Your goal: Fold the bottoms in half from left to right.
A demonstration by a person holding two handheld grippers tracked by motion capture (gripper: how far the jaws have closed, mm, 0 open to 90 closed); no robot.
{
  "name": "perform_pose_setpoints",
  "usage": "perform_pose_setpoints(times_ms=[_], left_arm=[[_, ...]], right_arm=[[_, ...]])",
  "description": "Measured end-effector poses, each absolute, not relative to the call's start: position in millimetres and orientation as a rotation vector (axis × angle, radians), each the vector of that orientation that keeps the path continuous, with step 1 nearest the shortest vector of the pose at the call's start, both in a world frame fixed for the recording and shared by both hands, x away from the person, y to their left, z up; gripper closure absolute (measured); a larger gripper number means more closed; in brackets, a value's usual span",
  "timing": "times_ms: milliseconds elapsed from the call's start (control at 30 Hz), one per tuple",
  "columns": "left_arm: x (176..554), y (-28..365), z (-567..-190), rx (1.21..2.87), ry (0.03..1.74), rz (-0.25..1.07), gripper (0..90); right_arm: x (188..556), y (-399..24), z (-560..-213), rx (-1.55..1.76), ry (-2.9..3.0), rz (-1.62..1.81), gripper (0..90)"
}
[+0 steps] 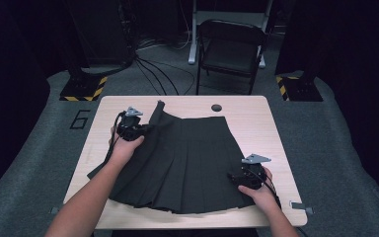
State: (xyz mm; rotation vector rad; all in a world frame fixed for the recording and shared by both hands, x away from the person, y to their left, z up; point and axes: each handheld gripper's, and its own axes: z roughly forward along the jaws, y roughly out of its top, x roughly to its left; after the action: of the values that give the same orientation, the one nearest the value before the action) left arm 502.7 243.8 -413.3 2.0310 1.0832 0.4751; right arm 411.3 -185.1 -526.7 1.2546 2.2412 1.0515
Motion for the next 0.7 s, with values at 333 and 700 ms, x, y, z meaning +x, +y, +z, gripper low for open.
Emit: perform_pose_setpoints(times_ms=[333,700], left_arm=[[503.0,199.9,-392.6,2.040,1.000,0.430,82.2],[511.2,137.2,-379.2,2.056,0.918,0.383,82.2]], right_arm=[[411.3,-185.0,-526.6,1.253,2.246,1.047,21.2],[411.3,-185.0,-526.6,1.253,2.246,1.047,21.2]])
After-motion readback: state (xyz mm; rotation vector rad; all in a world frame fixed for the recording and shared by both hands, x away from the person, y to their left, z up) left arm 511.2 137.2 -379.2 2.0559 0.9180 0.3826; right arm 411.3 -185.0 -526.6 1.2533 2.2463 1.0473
